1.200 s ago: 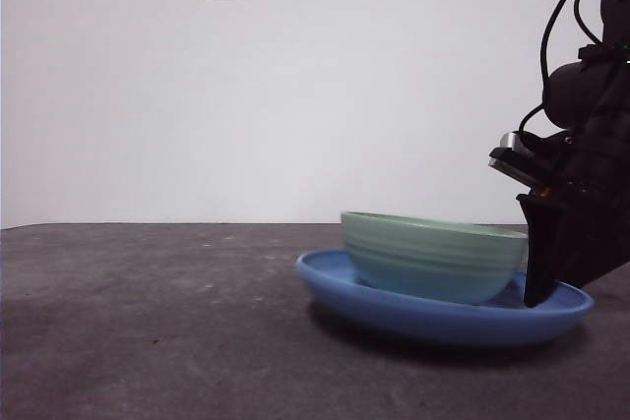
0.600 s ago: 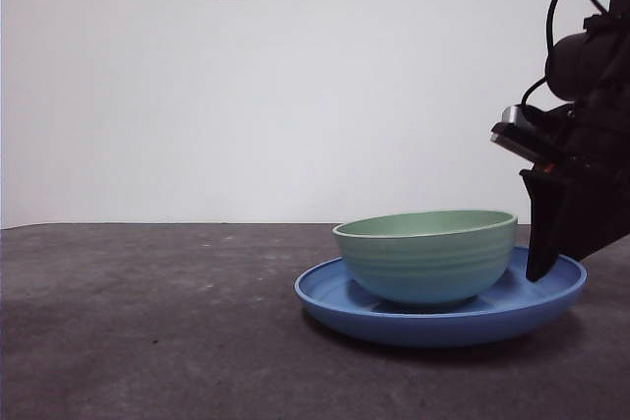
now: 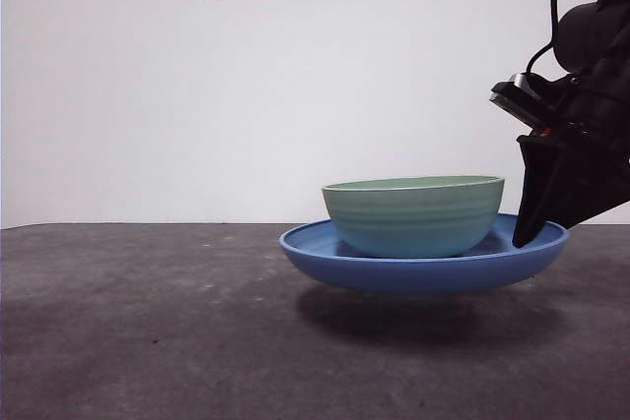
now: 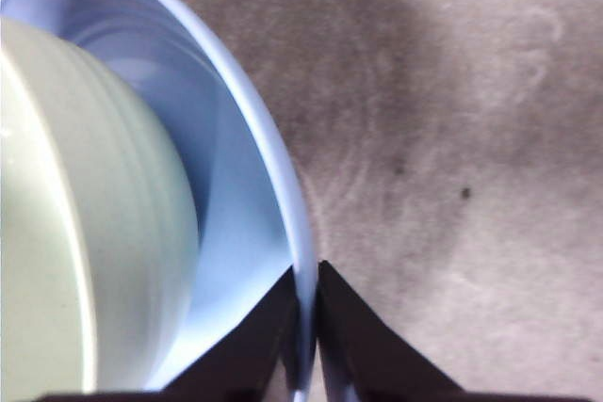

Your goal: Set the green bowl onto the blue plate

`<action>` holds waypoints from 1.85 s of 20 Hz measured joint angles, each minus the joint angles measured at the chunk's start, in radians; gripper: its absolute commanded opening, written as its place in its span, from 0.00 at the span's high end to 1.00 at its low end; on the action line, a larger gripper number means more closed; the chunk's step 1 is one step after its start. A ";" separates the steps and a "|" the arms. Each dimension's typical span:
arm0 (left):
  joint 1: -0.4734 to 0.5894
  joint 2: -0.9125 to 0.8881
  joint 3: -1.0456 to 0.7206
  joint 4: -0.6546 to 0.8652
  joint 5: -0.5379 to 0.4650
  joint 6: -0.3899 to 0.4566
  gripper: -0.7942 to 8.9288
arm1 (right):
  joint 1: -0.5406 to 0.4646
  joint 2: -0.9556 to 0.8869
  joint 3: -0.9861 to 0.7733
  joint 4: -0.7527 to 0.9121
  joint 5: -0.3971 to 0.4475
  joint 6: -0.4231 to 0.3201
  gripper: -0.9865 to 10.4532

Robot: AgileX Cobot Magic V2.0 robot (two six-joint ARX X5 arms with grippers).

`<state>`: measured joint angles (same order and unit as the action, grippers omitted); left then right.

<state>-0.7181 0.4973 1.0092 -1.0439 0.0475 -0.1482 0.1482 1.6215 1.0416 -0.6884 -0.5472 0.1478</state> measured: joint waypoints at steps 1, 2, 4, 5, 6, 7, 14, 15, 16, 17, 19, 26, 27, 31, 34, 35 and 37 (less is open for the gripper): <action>0.000 0.000 0.000 0.000 0.000 0.000 0.25 | 0.013 0.000 0.000 0.000 0.001 0.009 0.91; 0.000 0.000 0.000 0.000 0.000 0.000 0.25 | 0.028 0.000 0.000 0.001 0.001 0.016 0.91; 0.000 0.000 0.000 0.000 0.000 0.000 0.25 | 0.071 0.000 0.000 0.011 0.000 0.035 0.91; 0.000 0.000 0.000 0.002 0.000 0.000 0.25 | 0.100 0.000 0.000 0.027 0.000 0.049 0.91; 0.000 0.000 0.000 0.005 0.000 0.000 0.25 | 0.124 0.000 0.000 0.043 0.000 0.063 0.91; 0.000 0.000 0.000 0.007 0.000 0.000 0.25 | 0.153 0.000 0.000 0.063 -0.001 0.082 0.91; 0.000 0.000 0.000 0.007 0.000 0.000 0.25 | 0.320 0.000 0.000 0.175 0.016 0.196 0.91; 0.000 0.000 0.000 0.008 0.000 0.000 0.25 | 0.336 0.003 0.000 0.185 0.016 0.211 0.91; 0.000 0.000 0.000 0.008 0.000 0.000 0.25 | 0.350 0.011 0.000 0.185 0.022 0.218 0.91; 0.000 0.000 0.000 0.008 0.000 0.000 0.25 | 0.365 0.026 0.000 0.184 0.046 0.222 0.91; 0.000 0.000 0.000 0.007 0.000 0.000 0.25 | 0.383 0.049 -0.002 0.185 0.072 0.227 0.91; 0.000 0.000 0.000 0.002 0.000 0.000 0.25 | 0.381 0.111 -0.003 0.229 0.084 0.245 0.91; 0.000 0.000 0.000 0.002 0.000 0.000 0.25 | 0.379 0.116 -0.003 0.229 0.084 0.246 0.91; 0.000 0.000 0.000 0.001 0.000 0.000 0.25 | 0.378 0.157 -0.003 0.247 0.082 0.246 0.91; 0.000 0.000 0.000 -0.018 0.000 0.000 0.25 | 0.375 0.170 -0.001 0.252 0.079 0.247 0.91; 0.000 0.000 0.000 -0.028 0.000 0.000 0.25 | 0.375 0.170 -0.001 0.252 0.079 0.247 0.89; 0.000 0.000 0.000 -0.031 0.000 0.000 0.25 | 0.377 0.173 -0.001 0.258 0.090 0.246 0.78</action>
<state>-0.7181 0.4973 1.0092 -1.0752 0.0475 -0.1478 0.5251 1.7947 1.0409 -0.4301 -0.4572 0.3943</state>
